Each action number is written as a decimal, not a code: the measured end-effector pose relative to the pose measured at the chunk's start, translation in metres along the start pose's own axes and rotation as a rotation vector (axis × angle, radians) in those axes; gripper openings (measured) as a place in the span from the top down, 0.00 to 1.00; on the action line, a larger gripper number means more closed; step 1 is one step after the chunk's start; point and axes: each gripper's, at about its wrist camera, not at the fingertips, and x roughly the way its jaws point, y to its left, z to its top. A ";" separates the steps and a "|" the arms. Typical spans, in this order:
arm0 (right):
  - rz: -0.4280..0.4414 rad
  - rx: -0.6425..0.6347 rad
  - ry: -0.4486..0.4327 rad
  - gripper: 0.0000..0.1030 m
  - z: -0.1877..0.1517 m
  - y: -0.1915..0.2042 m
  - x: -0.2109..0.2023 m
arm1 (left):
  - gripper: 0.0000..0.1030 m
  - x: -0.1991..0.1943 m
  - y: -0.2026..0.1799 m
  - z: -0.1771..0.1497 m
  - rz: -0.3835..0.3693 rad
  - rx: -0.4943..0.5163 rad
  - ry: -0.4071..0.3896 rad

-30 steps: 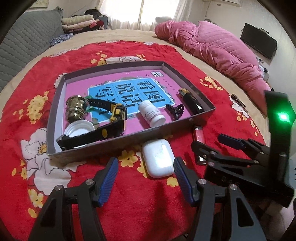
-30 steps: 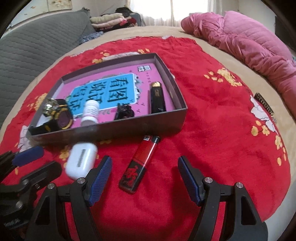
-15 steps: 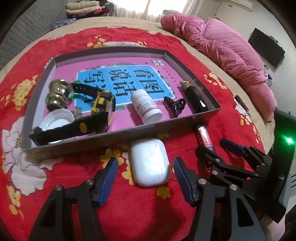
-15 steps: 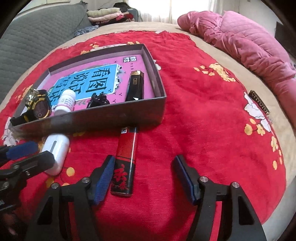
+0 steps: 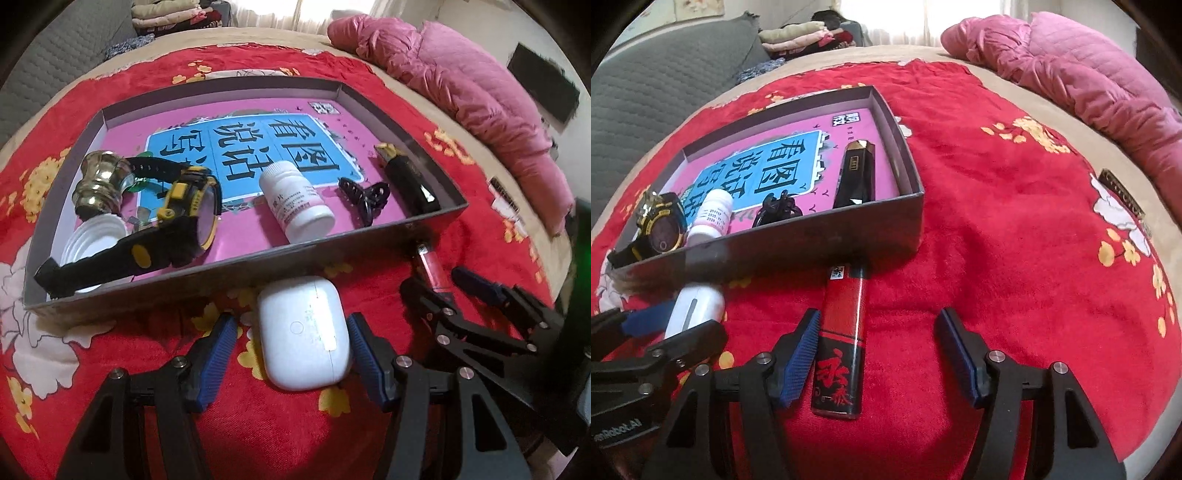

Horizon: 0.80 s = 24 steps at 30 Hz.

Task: Organize rigid objects
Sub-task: 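Grasp the red lighter with the right gripper while the left approaches the white earbud case, then close the left gripper on the earbud case and carry it over the box while the right carries the lighter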

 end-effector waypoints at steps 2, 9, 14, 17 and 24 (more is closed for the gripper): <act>0.000 -0.028 -0.012 0.47 0.000 0.005 -0.001 | 0.42 0.003 -0.008 0.001 0.037 0.042 0.009; 0.034 -0.061 -0.022 0.77 0.000 0.011 -0.006 | 0.53 0.001 -0.009 0.000 0.030 0.062 0.003; 0.100 -0.003 -0.001 0.77 0.000 0.000 -0.013 | 0.54 -0.005 0.001 -0.001 -0.035 0.027 -0.005; 0.128 0.013 0.005 0.78 -0.002 -0.002 -0.021 | 0.55 -0.012 0.007 -0.005 -0.080 0.007 -0.011; 0.182 0.007 -0.022 0.77 -0.003 0.003 -0.044 | 0.55 -0.037 0.011 -0.010 -0.129 0.002 -0.051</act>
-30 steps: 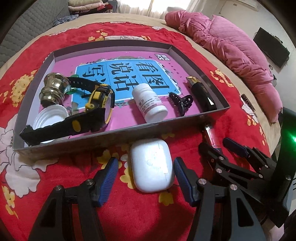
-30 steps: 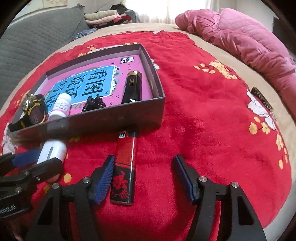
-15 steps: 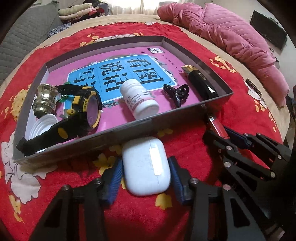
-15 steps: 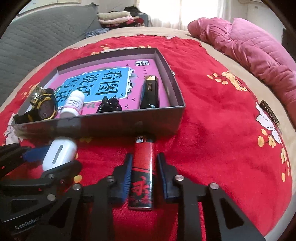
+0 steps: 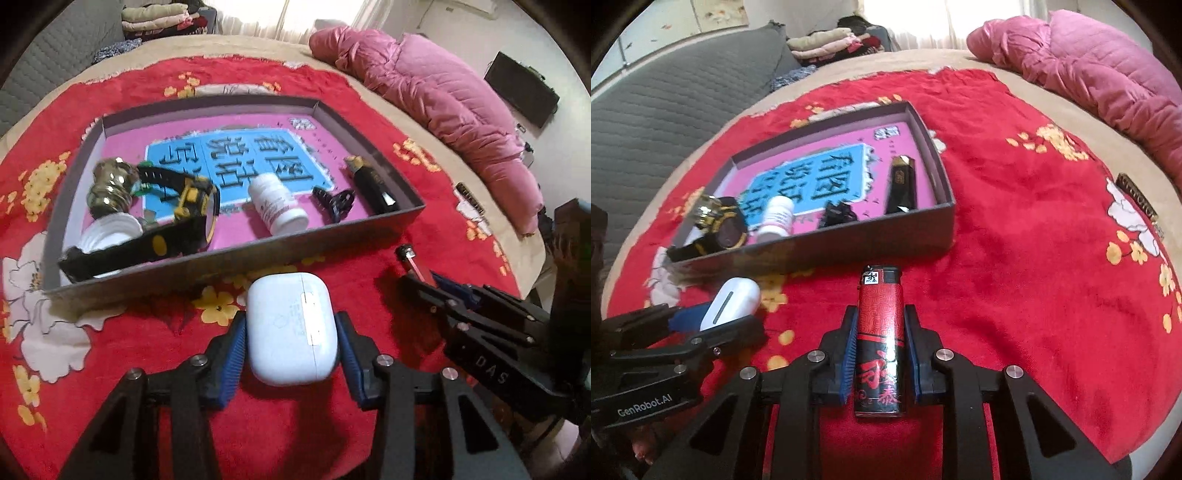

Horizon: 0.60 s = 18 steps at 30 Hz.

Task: Organize rigid objects
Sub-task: 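Close the left gripper on the earbud case and carry it over the box while the right carries the lighter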

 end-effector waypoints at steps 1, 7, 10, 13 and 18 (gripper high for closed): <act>0.003 -0.009 -0.006 0.78 0.000 0.002 -0.002 | 0.55 -0.004 0.000 0.000 -0.004 0.002 -0.009; 0.024 -0.037 -0.037 0.78 0.001 0.012 -0.015 | 0.55 -0.028 0.006 0.005 -0.006 -0.004 -0.069; 0.031 -0.035 -0.070 0.77 0.004 0.014 -0.022 | 0.56 -0.038 0.012 0.009 -0.003 -0.023 -0.100; 0.041 -0.024 -0.105 0.77 0.009 0.014 -0.029 | 0.56 -0.047 0.021 0.012 0.006 -0.043 -0.130; 0.049 -0.010 -0.134 0.77 0.014 0.013 -0.034 | 0.56 -0.054 0.036 0.017 0.020 -0.077 -0.163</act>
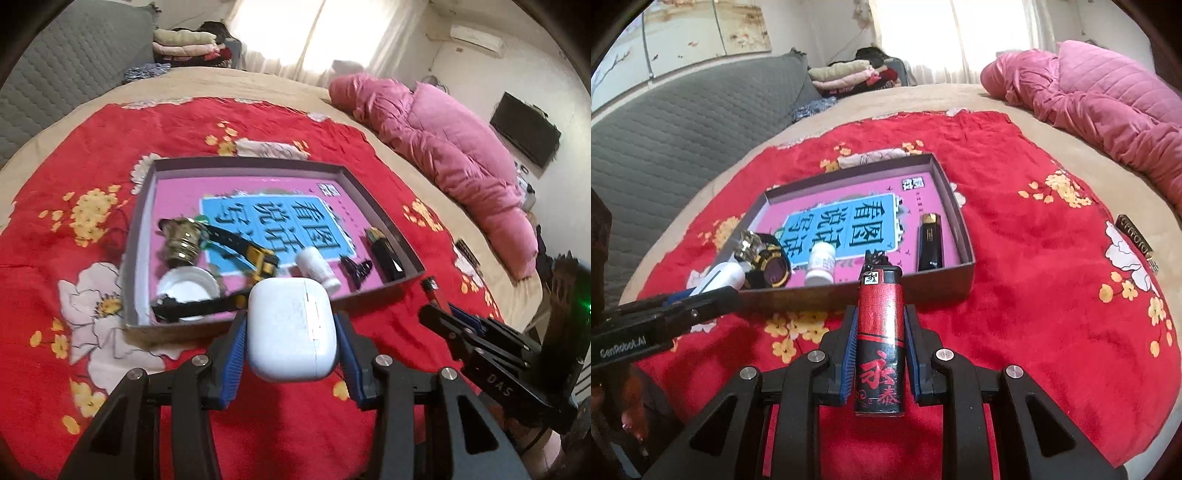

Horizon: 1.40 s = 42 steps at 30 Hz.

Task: Organize rigid objects
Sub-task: 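Close the left gripper on the earbud case and carry it over the box while the right carries the lighter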

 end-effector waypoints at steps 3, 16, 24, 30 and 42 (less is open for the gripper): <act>0.001 0.015 -0.012 0.77 0.003 -0.002 -0.001 | 0.56 0.000 0.006 0.006 0.011 -0.011 -0.017; 0.001 0.032 -0.045 0.77 0.028 0.000 0.013 | 0.59 0.018 0.023 0.029 0.036 -0.038 -0.056; -0.005 0.012 -0.053 0.77 0.039 0.004 0.023 | 0.59 0.030 0.039 0.034 0.031 -0.081 -0.049; -0.014 0.002 -0.046 0.77 0.047 0.006 0.033 | 0.59 0.047 0.045 0.035 0.033 -0.093 -0.021; -0.014 -0.068 0.002 0.77 0.050 0.030 0.055 | 0.59 0.060 0.051 0.038 0.016 -0.083 -0.011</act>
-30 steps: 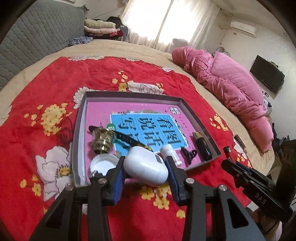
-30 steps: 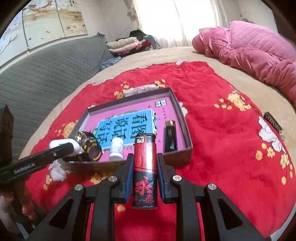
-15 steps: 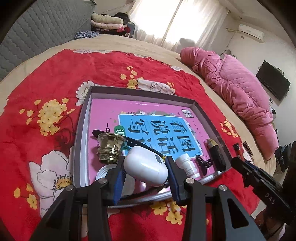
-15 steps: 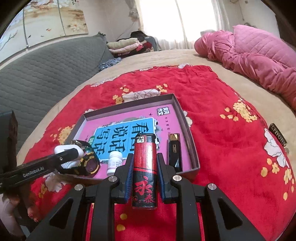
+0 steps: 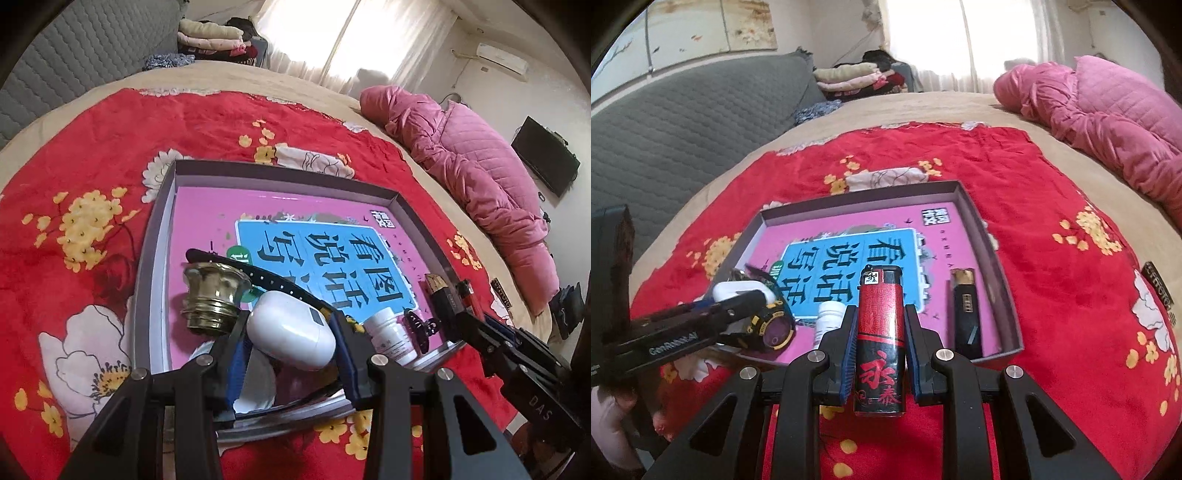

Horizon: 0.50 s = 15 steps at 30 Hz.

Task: Organize rigid objects
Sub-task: 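Close the left gripper on the earbud case and carry it over the box while the right carries the lighter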

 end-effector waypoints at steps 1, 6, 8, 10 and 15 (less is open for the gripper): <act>0.000 -0.006 0.004 0.77 0.001 0.002 0.002 | 0.59 0.001 0.000 0.000 -0.003 0.001 0.001; -0.018 -0.031 0.040 0.77 0.003 0.011 0.018 | 0.59 0.004 0.000 0.001 -0.011 0.016 0.005; -0.030 -0.035 0.053 0.77 0.004 0.013 0.024 | 0.59 0.004 -0.001 0.001 -0.012 0.027 0.006; -0.034 -0.033 0.064 0.77 0.005 0.013 0.029 | 0.59 0.004 0.000 0.001 -0.015 0.032 0.008; -0.035 -0.055 0.092 0.77 0.008 0.015 0.041 | 0.59 0.005 0.000 0.001 -0.019 0.044 0.012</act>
